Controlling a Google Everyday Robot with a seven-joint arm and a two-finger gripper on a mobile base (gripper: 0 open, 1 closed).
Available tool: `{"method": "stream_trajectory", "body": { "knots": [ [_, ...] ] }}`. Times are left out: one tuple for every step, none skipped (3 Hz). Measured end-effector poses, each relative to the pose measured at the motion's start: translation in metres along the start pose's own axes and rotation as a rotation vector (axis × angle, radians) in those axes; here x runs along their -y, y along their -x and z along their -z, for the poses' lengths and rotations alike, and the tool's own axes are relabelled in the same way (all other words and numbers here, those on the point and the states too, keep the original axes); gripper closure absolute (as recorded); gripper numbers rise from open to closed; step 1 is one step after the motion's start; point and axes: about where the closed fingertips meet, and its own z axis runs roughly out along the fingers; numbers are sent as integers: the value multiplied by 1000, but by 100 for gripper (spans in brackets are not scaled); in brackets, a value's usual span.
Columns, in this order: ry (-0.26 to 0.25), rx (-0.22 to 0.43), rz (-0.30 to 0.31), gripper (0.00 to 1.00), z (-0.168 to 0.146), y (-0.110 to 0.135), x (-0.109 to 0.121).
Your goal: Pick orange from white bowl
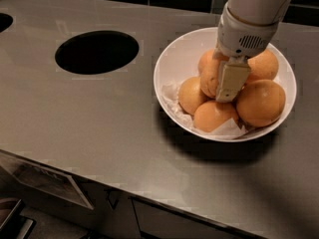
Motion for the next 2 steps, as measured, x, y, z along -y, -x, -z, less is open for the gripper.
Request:
{"method": "stream_trajectory", "body": {
  "knots": [
    [5,2,-3,39,0,0,0],
    [9,5,-5,41,0,0,0]
  ]
}}
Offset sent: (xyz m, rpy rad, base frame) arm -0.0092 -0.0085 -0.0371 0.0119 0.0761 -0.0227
